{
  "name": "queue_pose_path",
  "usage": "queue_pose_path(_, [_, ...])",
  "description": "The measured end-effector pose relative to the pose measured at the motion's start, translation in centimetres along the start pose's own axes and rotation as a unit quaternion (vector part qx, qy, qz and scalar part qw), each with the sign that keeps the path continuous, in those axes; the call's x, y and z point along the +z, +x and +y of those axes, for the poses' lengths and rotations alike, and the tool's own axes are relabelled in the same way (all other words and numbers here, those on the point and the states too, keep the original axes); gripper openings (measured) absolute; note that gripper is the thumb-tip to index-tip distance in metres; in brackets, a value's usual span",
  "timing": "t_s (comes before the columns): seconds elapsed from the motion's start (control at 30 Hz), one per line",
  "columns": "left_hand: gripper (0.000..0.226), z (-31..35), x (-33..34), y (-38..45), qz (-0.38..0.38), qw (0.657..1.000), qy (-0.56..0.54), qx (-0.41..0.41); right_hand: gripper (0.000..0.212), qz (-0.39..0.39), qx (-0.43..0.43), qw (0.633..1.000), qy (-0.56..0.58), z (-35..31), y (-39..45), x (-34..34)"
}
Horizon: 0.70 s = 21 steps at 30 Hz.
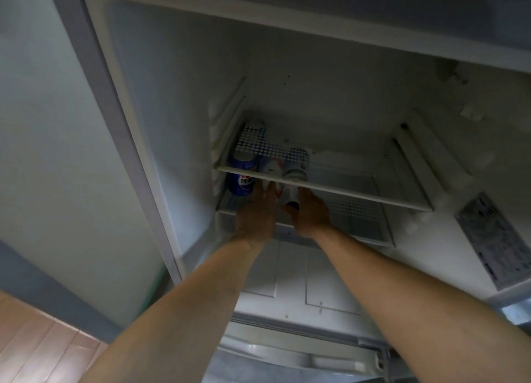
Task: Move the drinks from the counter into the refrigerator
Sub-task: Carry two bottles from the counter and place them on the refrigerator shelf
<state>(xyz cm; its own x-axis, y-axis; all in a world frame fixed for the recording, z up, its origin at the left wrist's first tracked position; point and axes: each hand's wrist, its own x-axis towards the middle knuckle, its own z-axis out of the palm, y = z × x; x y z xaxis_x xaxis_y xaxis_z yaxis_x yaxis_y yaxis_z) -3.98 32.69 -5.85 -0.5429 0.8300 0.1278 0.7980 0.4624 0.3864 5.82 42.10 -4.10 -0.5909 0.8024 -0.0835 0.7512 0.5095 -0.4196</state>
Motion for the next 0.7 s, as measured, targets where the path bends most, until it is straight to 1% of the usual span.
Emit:
queue_pose_path(0.1, [0.049,0.3,-1.5,1.1,-0.052,0.998,0.022,-0.002,0.066,-0.022,0.007,0.999,-0.022,0.0,0.9,-0.8])
queue_pose_path(0.17, [0.049,0.2,-2.2,1.9,-0.059,0.998,0.038,0.006,0.063,-0.031,0.019,0.998,-0.053,0.3,1.0,-1.0])
queue_pose_path(0.23, [0.055,0.0,-2.2,2.3,-0.054,0.998,0.034,-0.004,0.056,-0.012,0.022,0.997,-0.074,0.6,0.9,-0.7])
queue_pose_path(0.3, [0.061,0.0,-1.5,2.2,-0.044,0.998,0.034,-0.007,0.052,0.032,0.019,0.996,-0.078,0.9,0.5,0.3])
queue_pose_path(0.37, [0.069,0.0,-0.5,1.8,-0.036,0.998,0.046,-0.003,0.059,0.064,0.015,0.996,-0.064,1.0,0.2,1.2])
queue_pose_path(0.43, [0.075,-0.2,0.4,1.0,-0.026,0.999,0.044,0.006,0.061,0.078,0.01,0.995,-0.061,1.1,0.4,1.7])
queue_pose_path(0.57, [0.088,-0.7,1.2,-0.9,-0.051,0.997,0.045,0.028,0.063,0.061,0.032,0.996,-0.064,1.2,1.4,1.6])
queue_pose_path(0.63, [0.09,-0.9,0.9,-1.4,-0.059,0.997,0.039,0.032,0.068,0.045,0.042,0.996,-0.059,0.9,1.3,1.6])
queue_pose_path(0.7, [0.09,-0.9,0.4,-2.2,-0.056,0.997,0.036,0.025,0.071,0.052,0.045,0.996,-0.055,0.3,0.4,1.8])
